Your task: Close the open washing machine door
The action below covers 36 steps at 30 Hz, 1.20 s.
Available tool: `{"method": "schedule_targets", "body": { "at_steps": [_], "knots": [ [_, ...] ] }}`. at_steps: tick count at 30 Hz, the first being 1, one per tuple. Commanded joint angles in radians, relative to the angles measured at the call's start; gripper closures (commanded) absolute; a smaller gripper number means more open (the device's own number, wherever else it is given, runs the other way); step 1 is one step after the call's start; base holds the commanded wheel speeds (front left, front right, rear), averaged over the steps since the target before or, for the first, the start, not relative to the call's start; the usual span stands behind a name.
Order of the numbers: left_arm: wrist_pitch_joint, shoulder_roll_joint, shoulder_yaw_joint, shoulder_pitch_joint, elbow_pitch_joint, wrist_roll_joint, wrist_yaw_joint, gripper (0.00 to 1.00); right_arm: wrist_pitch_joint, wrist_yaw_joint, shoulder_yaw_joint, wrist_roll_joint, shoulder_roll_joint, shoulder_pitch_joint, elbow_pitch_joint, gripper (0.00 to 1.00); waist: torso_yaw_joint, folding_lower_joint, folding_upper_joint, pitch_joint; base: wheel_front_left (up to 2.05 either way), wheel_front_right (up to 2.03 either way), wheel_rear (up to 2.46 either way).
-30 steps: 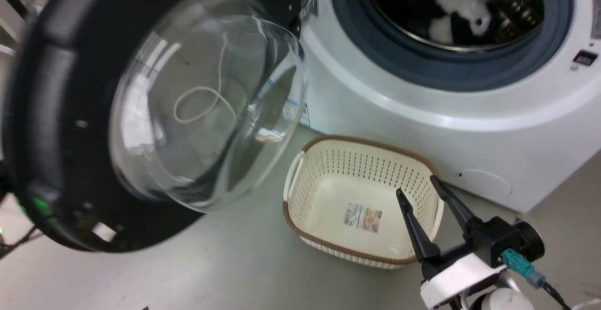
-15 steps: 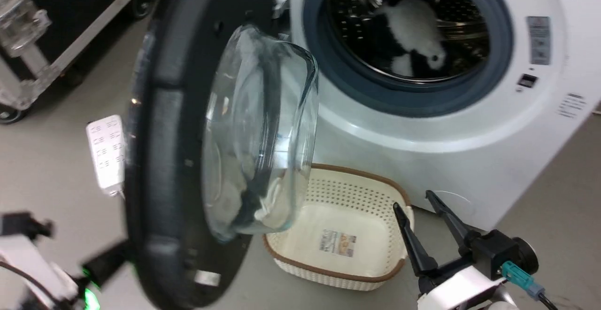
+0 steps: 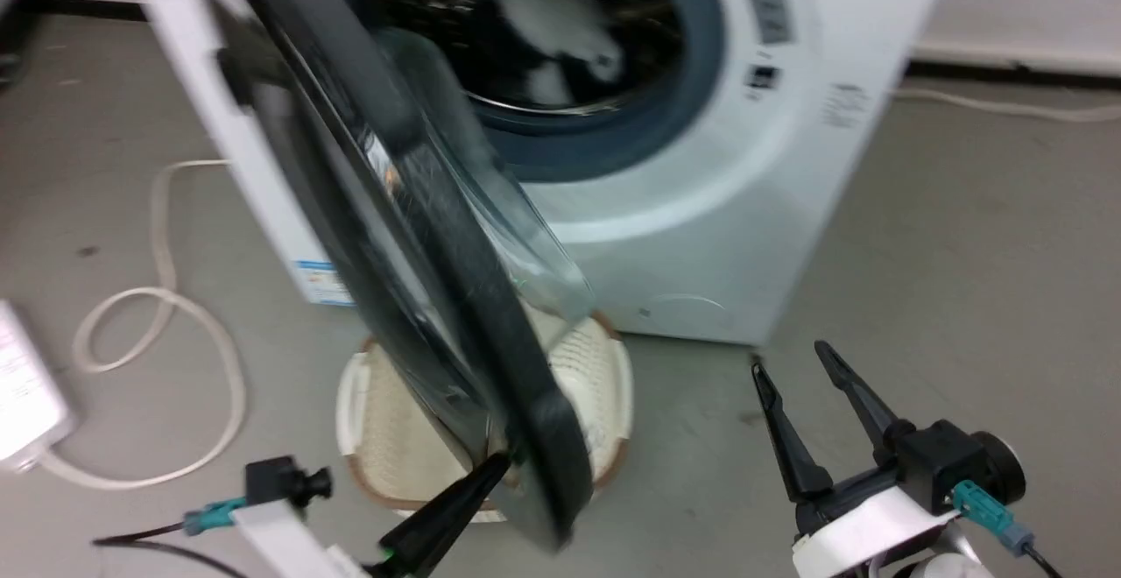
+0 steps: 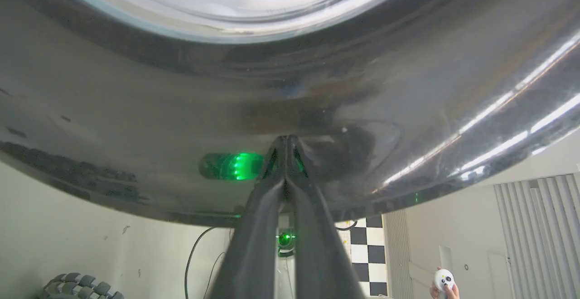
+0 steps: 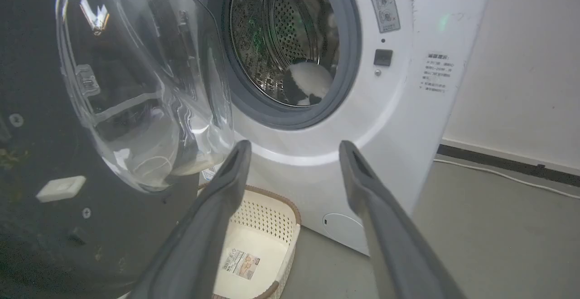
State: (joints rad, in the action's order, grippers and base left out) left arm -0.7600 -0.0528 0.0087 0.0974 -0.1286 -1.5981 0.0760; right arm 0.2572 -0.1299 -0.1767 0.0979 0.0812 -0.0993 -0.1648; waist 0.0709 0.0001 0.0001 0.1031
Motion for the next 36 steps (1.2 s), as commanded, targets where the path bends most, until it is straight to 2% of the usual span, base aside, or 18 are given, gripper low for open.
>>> {"method": "schedule_targets", "body": {
  "at_steps": [1, 8, 16, 20, 21, 27, 34, 35, 36],
  "knots": [
    [0.058, 0.002, -0.043, -0.040, 0.026, -0.011, 0.020, 1.00, 0.004, -0.001, 0.003, -0.002, 0.005, -0.016, 0.007, 0.00, -0.108, -0.0001, -0.0001, 0.062, 0.00, 0.00, 0.00],
    [0.256, 0.002, -0.134, -0.203, 0.121, -0.031, 0.050, 1.00, 0.004, -0.001, 0.020, -0.003, 0.002, -0.030, 0.024, 0.00, -0.237, -0.0001, -0.0001, 0.139, 0.00, 0.00, 0.00],
    [0.493, 0.003, -0.229, -0.476, 0.245, -0.030, 0.054, 1.00, 0.004, -0.001, 0.027, 0.001, -0.012, -0.046, 0.031, 0.00, -0.324, -0.0001, -0.0001, 0.199, 0.00, 0.00, 0.00],
    [0.649, 0.003, -0.256, -0.621, 0.353, -0.070, 0.054, 1.00, 0.005, -0.001, 0.017, 0.006, -0.020, -0.061, 0.030, 0.00, -0.348, -0.0001, -0.0001, 0.214, 0.00, 0.00, 0.00],
    [0.742, 0.003, -0.272, -0.711, 0.428, -0.110, 0.054, 1.00, 0.005, -0.001, 0.009, 0.008, -0.024, -0.070, 0.026, 0.00, -0.357, -0.0001, -0.0001, 0.219, 0.00, 0.00, 0.00],
    [0.787, 0.003, -0.320, -0.770, 0.476, -0.117, 0.055, 1.00, 0.005, -0.001, 0.014, 0.012, -0.029, -0.073, 0.023, 0.00, -0.333, -0.0001, -0.0001, 0.207, 0.00, 0.00, 0.00],
    [0.766, -0.007, -0.356, -0.669, 0.412, -0.051, 0.055, 1.00, 0.005, -0.001, 0.028, 0.003, -0.030, -0.055, 0.019, 0.00, -0.263, -0.0001, -0.0001, 0.152, 0.00, 0.00, 0.00],
    [0.766, -0.035, -0.381, -0.615, 0.365, 0.002, 0.055, 0.84, 0.005, -0.001, 0.040, -0.001, -0.029, -0.045, 0.021, 0.00, -0.230, -0.0001, -0.0001, 0.127, 0.00, 0.00, 0.00],
    [0.766, -0.035, -0.381, -0.615, 0.365, 0.002, 0.055, 0.84, 0.005, -0.001, 0.040, -0.001, -0.029, -0.045, 0.021, 0.00, -0.230, -0.0001, -0.0001, 0.127, 0.00, 0.00, 0.00]
  ]
}}
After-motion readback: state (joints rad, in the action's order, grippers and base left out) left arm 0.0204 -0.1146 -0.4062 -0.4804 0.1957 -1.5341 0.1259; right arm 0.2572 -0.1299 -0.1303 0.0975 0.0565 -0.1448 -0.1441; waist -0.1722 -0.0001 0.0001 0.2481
